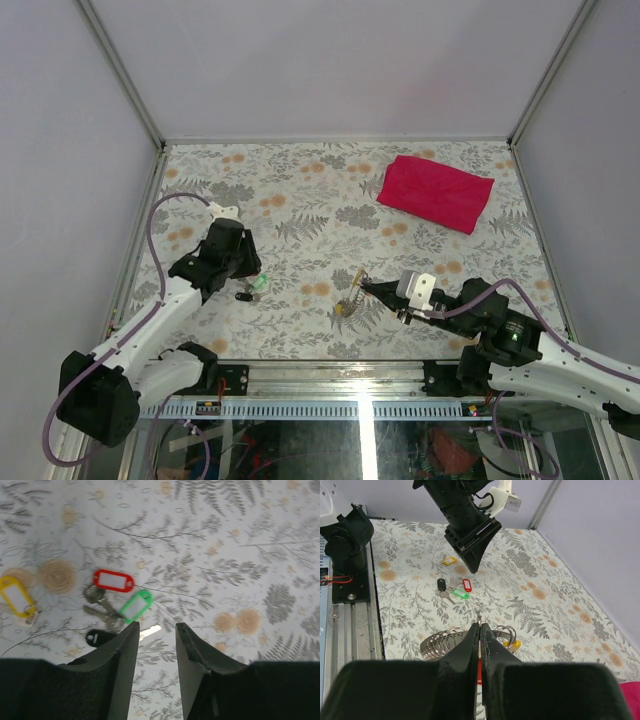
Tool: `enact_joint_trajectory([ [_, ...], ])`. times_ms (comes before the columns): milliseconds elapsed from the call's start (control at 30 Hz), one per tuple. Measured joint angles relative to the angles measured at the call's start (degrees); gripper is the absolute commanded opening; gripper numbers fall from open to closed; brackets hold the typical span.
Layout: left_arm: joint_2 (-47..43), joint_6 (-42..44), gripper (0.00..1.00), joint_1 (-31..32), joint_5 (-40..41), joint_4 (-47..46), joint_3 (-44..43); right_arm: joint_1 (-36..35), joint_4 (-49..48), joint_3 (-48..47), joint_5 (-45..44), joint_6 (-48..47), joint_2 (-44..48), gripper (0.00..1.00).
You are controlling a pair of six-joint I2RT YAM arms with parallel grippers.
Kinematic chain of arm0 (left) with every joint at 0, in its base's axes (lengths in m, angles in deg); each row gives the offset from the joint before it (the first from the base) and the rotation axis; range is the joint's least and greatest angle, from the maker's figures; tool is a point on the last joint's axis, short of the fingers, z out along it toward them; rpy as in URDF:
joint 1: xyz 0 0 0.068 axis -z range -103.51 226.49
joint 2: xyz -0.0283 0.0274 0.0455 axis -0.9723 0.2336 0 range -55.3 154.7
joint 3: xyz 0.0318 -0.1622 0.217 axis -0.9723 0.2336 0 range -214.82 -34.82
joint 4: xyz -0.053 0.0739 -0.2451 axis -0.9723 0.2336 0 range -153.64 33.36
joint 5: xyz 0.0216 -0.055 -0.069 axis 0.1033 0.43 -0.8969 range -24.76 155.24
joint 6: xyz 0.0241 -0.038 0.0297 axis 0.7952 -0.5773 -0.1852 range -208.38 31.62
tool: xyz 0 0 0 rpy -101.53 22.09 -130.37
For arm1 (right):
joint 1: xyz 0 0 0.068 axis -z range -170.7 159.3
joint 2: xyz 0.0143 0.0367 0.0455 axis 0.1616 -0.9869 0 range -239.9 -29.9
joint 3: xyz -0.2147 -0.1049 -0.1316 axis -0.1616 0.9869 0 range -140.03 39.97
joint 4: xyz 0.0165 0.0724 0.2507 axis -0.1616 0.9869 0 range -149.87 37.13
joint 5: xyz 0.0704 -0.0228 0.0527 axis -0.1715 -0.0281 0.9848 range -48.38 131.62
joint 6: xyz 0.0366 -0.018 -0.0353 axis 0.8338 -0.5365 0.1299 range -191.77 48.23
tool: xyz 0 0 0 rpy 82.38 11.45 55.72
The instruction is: Put the keys on the keyring
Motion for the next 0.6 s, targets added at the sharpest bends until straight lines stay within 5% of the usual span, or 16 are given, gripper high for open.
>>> enact_joint_trajectory([
  [333,4.15,-0.07,0.43,-10.16,2.69,-0.31,1.38,0.0,0.0,0.11,1.57,1.07,-0.26,0.0],
  [600,6.21,-1.79,0.48,-12.24,3.37,-4.61,5.27,0.0,0.04,0.11,3.72,1.86,0.02,0.0],
])
